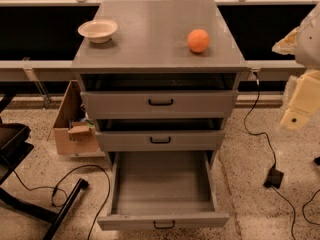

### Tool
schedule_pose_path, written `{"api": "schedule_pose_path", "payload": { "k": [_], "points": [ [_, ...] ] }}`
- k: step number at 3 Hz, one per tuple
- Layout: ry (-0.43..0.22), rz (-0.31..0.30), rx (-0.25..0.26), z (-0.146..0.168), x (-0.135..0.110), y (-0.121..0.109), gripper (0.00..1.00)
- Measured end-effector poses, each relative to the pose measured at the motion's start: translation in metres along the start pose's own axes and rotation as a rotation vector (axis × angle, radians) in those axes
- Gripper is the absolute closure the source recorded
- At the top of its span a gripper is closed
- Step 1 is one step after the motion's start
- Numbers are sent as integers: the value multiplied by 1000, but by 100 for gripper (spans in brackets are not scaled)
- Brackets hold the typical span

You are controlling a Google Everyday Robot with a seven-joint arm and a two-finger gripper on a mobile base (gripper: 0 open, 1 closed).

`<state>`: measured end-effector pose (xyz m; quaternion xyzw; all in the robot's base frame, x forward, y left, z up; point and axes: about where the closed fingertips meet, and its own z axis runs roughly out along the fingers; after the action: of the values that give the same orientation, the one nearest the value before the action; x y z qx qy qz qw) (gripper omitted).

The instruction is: Place orange into bottom drawer

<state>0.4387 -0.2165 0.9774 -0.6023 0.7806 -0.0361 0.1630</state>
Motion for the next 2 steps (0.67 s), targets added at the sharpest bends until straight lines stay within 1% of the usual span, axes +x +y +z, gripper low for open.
{"api": "schedule_pose_path", "payload": {
  "k": [1, 2],
  "points": [
    [-8, 4, 12, -1, -1, -1, 0],
    [-70, 33, 60, 10, -2, -21, 0]
  ]
}}
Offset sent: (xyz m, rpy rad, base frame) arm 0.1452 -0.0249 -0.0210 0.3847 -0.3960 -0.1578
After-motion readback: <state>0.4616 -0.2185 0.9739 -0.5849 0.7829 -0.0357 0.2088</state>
